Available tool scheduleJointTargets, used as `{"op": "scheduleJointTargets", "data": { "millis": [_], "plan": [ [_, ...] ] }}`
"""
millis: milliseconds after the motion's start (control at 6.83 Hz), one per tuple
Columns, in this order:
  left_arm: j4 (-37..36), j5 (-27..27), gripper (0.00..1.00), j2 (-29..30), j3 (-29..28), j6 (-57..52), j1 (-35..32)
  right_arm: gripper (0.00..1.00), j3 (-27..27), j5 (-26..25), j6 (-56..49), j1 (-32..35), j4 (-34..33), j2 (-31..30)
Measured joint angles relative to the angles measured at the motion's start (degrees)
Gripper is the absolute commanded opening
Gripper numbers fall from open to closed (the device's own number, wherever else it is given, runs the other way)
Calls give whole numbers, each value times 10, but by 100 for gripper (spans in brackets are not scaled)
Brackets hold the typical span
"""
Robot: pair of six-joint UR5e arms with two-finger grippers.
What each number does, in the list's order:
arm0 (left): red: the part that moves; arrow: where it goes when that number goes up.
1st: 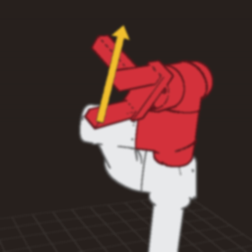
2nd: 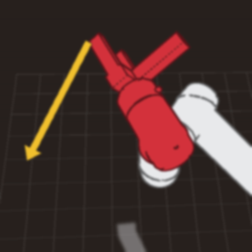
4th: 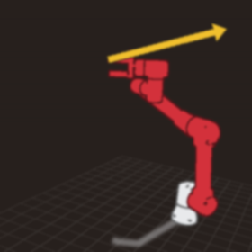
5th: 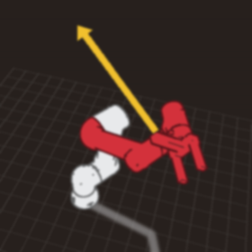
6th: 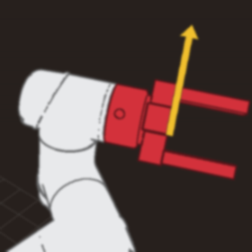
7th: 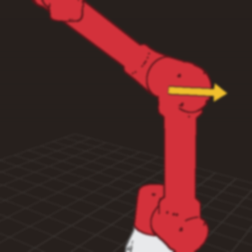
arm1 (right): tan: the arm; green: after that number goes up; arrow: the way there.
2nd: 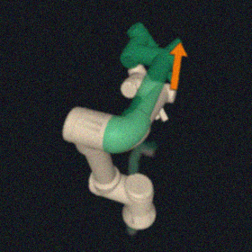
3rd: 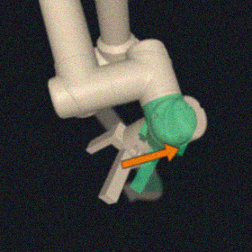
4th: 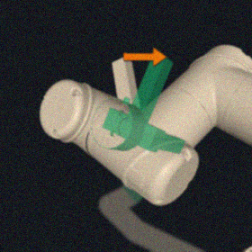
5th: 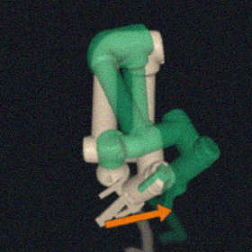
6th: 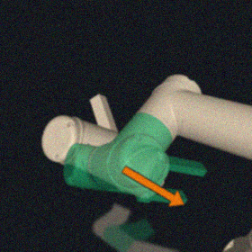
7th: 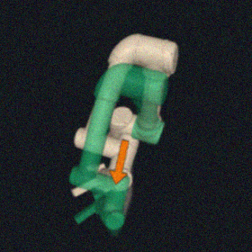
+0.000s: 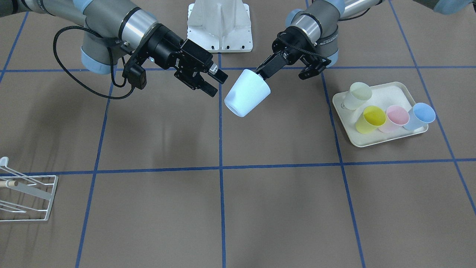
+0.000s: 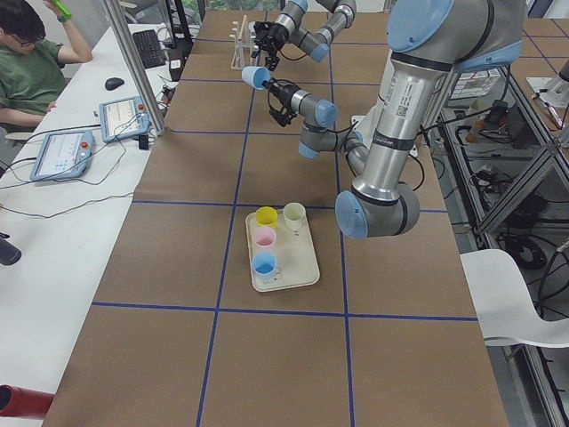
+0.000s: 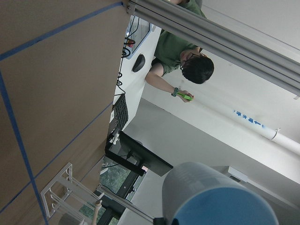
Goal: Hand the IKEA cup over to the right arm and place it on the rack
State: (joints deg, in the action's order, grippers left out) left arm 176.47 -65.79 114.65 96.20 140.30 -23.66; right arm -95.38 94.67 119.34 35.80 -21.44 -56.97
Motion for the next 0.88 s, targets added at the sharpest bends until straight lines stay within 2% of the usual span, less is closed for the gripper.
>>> {"op": "scheduleJointTargets", "data": {
  "millis": [586,732,879],
  "plan": [
    [-3,35,0,25,-10,-1,34,100,19,-2,0,-4,0,10],
    [-4,39,0,33,-16,-2,37,82,19,-1,0,-6,1,10],
    [-4,42,0,37,-20,-2,38,1,20,-1,0,-7,3,10]
  ]
}}
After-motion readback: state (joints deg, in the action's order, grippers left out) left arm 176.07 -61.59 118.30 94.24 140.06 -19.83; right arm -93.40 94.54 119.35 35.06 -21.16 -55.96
